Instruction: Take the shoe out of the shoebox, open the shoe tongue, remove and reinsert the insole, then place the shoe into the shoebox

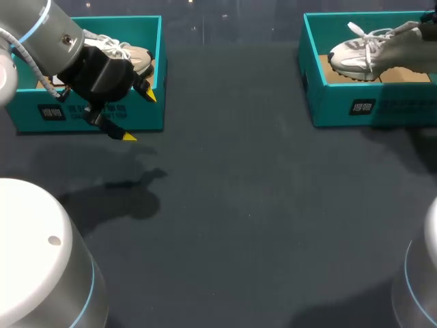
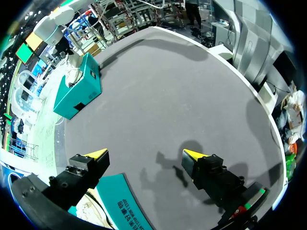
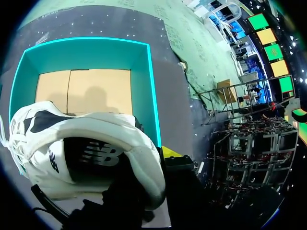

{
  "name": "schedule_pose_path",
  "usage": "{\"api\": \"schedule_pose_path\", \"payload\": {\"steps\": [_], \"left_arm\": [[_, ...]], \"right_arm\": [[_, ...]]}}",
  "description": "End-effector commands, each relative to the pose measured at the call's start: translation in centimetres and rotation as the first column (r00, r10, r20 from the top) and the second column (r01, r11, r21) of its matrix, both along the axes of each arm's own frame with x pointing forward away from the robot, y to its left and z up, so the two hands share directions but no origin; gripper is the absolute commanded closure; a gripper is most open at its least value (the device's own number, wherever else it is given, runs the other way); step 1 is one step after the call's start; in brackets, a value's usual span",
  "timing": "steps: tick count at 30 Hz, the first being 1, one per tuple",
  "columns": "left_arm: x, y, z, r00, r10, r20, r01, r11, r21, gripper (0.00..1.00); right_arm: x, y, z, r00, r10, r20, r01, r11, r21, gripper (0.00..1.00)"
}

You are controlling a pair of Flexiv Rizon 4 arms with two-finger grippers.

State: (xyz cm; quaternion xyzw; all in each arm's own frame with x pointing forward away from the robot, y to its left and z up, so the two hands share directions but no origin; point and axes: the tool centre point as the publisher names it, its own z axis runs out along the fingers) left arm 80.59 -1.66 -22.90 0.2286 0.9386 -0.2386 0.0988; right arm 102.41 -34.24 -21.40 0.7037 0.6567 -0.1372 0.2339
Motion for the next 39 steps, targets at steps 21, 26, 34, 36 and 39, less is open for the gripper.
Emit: {"api": "schedule_pose_path", "payload": {"steps": [21,26,34,36,39], "left_arm": [[-0.1,0.1,0.0,1.000,0.000,0.002,0.000,1.000,0.002,0.00],[-0.1,0.1,0.0,1.000,0.000,0.002,0.000,1.000,0.002,0.00],[-0.1,0.1,0.0,1.000,0.000,0.002,0.000,1.000,0.002,0.00],[-0.1,0.1,0.0,1.000,0.000,0.002,0.000,1.000,0.002,0.00],[-0.1,0.1,0.0,1.000,0.000,0.002,0.000,1.000,0.002,0.00]], "right_arm": [[-1.8,-0.1,-3.6,0.998,0.066,-0.024,-0.066,0.998,0.012,1.00],[-2.3,0.0,-4.9,0.997,0.068,-0.041,-0.067,0.998,0.023,1.00],[-2.3,0.1,-5.1,0.997,0.062,-0.041,-0.062,0.998,0.015,1.00],[-2.3,0.1,-5.1,0.997,0.062,-0.041,-0.062,0.998,0.015,1.00],[-2.3,0.1,-5.1,0.997,0.062,-0.041,-0.062,0.998,0.015,1.00]]}}
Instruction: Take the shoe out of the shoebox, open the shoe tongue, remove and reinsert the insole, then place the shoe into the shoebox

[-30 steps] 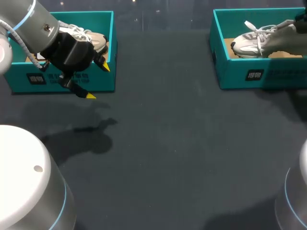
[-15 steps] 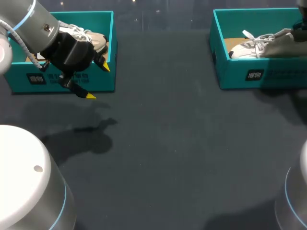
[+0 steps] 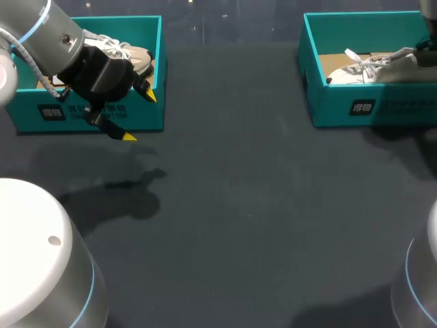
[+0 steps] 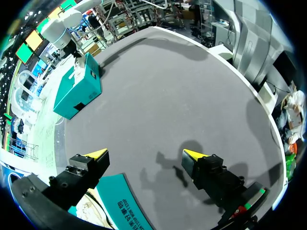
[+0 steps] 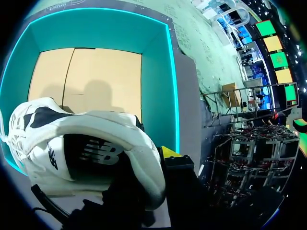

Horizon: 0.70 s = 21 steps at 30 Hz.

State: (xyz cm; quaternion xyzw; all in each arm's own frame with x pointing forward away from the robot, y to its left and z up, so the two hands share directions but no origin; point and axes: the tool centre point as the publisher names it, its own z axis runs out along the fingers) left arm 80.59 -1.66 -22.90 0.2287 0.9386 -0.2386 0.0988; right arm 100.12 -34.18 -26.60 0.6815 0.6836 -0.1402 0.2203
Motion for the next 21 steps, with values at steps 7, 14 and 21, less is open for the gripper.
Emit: {"api": "schedule_pose_path", "payload": {"steps": [7,14,21], "left_arm": [[-0.1,0.1,0.0,1.000,0.000,0.002,0.000,1.000,0.002,0.00],[-0.1,0.1,0.0,1.000,0.000,0.002,0.000,1.000,0.002,0.00],[-0.1,0.1,0.0,1.000,0.000,0.002,0.000,1.000,0.002,0.00]], "right_arm": [[0.4,0.5,-1.5,1.000,-0.010,-0.027,0.011,1.000,0.017,1.00],[0.8,0.6,-2.6,0.999,-0.018,-0.046,0.019,1.000,0.016,1.00],[0.9,0.9,-3.5,0.998,-0.019,-0.058,0.020,1.000,0.022,1.00]]}}
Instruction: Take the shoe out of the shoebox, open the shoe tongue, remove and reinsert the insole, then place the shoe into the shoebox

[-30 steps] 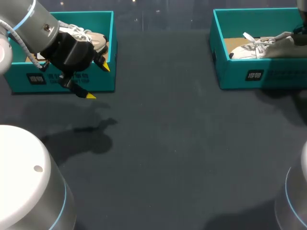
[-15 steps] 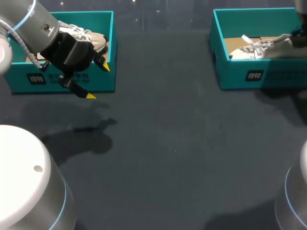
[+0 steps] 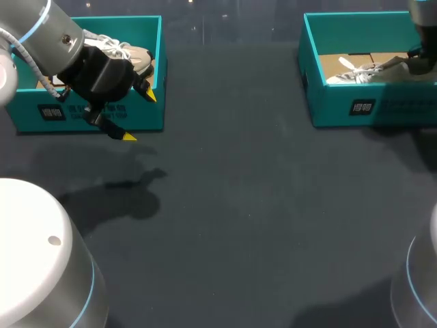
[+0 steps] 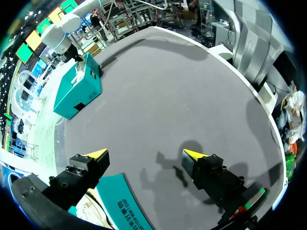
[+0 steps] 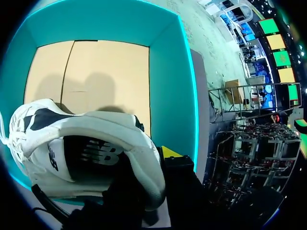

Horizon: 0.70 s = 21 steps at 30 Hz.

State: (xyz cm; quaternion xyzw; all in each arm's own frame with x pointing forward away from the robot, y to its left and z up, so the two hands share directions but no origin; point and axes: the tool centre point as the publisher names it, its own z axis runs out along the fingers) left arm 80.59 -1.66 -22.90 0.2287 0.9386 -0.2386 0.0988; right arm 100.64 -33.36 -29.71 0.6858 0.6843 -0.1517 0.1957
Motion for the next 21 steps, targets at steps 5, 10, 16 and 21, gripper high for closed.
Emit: {"api": "schedule_pose_path", "payload": {"steps": [5,10,16,21], "left_arm": [[-0.1,0.1,0.0,1.000,0.000,0.002,0.000,1.000,0.002,0.00],[-0.1,0.1,0.0,1.000,0.000,0.002,0.000,1.000,0.002,0.00],[-0.1,0.1,0.0,1.000,0.000,0.002,0.000,1.000,0.002,0.00],[-0.1,0.1,0.0,1.000,0.000,0.002,0.000,1.000,0.002,0.00]], "right_arm": [[0.7,0.2,-1.0,1.000,-0.010,-0.021,0.010,1.000,0.004,1.00],[0.9,0.6,-1.8,0.999,-0.003,-0.040,0.002,1.000,-0.004,1.00],[1.3,0.5,-2.8,0.998,0.004,-0.058,-0.004,1.000,0.003,1.00],[1.6,0.2,-3.5,0.997,0.006,-0.075,-0.004,1.000,0.025,1.00]]}}
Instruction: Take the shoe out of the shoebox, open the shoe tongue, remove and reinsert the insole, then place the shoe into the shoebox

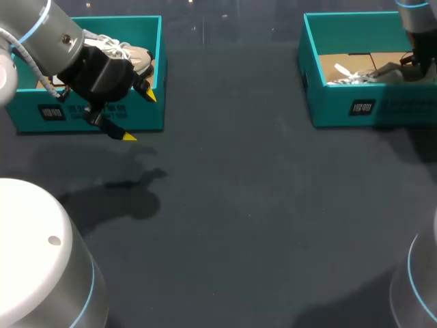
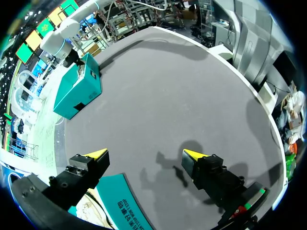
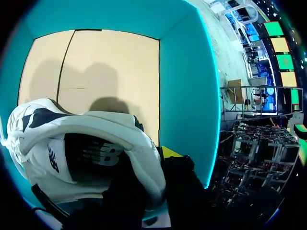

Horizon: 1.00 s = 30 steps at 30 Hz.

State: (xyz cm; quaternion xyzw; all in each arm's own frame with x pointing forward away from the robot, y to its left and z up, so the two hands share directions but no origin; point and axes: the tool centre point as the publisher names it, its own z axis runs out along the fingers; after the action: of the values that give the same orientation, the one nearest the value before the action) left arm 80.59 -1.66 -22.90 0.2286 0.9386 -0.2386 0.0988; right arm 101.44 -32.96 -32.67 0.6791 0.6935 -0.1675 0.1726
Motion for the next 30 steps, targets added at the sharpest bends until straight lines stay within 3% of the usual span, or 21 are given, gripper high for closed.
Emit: {"api": "schedule_pose_path", "payload": {"steps": [1,19,23,30], "left_arm": [[-0.1,0.1,0.0,1.000,0.000,0.002,0.000,1.000,0.002,0.00],[-0.1,0.1,0.0,1.000,0.000,0.002,0.000,1.000,0.002,0.00],[-0.1,0.1,0.0,1.000,0.000,0.002,0.000,1.000,0.002,0.00],[-0.1,0.1,0.0,1.000,0.000,0.002,0.000,1.000,0.002,0.00]], "right_arm": [[0.9,-0.2,-0.7,1.000,0.000,-0.018,0.000,1.000,0.022,1.00],[1.3,-1.2,-1.7,0.998,0.026,-0.063,-0.020,0.996,0.088,1.00],[1.2,-1.1,-1.8,0.997,0.029,-0.071,-0.023,0.996,0.090,0.76],[1.1,-1.2,-1.8,0.997,0.023,-0.075,-0.016,0.996,0.093,0.71]]}}
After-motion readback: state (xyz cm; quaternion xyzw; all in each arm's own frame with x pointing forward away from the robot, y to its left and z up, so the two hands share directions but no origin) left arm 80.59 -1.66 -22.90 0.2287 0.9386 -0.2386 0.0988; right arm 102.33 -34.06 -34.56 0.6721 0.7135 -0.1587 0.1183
